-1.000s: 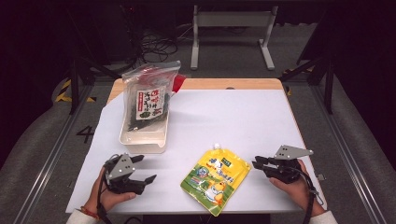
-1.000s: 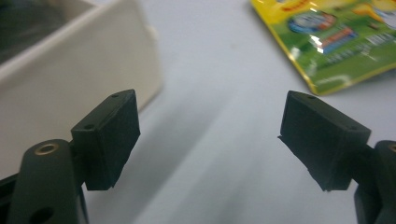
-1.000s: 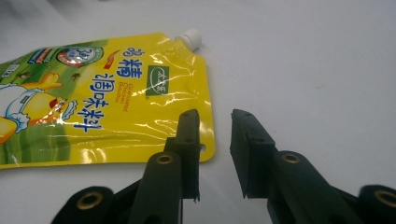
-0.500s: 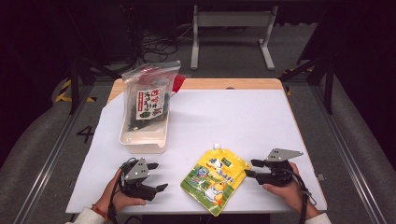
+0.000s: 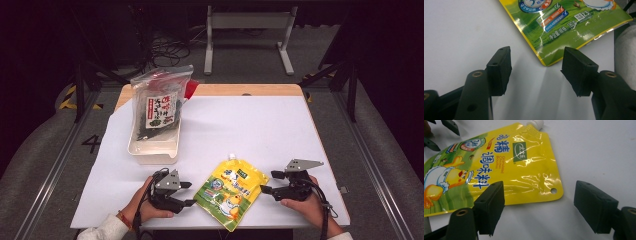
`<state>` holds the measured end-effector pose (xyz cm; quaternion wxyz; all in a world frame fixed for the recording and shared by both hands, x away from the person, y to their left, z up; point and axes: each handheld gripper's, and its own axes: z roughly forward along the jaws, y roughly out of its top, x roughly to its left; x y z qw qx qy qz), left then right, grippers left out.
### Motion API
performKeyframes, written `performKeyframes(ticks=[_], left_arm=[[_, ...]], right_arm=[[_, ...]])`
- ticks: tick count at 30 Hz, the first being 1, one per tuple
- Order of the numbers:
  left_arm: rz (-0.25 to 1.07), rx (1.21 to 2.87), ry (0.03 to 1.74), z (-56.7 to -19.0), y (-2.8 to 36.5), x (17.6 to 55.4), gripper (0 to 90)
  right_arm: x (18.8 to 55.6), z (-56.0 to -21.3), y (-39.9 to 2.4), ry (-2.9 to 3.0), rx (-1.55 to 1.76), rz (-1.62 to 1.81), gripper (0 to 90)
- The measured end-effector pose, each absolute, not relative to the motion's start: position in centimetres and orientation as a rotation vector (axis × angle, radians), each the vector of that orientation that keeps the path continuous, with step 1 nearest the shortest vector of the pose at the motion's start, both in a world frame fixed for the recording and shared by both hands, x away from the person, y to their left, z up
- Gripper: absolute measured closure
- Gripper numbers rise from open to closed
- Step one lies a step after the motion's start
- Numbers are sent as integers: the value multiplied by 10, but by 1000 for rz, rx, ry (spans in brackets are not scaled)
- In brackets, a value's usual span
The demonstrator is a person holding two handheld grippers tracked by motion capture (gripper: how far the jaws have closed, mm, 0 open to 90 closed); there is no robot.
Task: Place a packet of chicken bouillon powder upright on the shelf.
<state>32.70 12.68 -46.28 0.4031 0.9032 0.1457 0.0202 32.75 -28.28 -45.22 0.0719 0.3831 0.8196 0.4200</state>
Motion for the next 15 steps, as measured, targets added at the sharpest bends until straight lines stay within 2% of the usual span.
performKeyframes(ticks=[3, 5, 15], left_arm=[[28, 2297, 345, -464, 122, 328, 484], [33, 2328, 289, -465, 119, 325, 545], [24, 2334, 264, -465, 117, 324, 589]], right_arm=[[329, -456, -277, 2478, 1168, 1246, 244], [328, -455, -274, 2486, 1166, 1236, 243], [327, -457, -271, 2464, 1293, 1327, 238]])
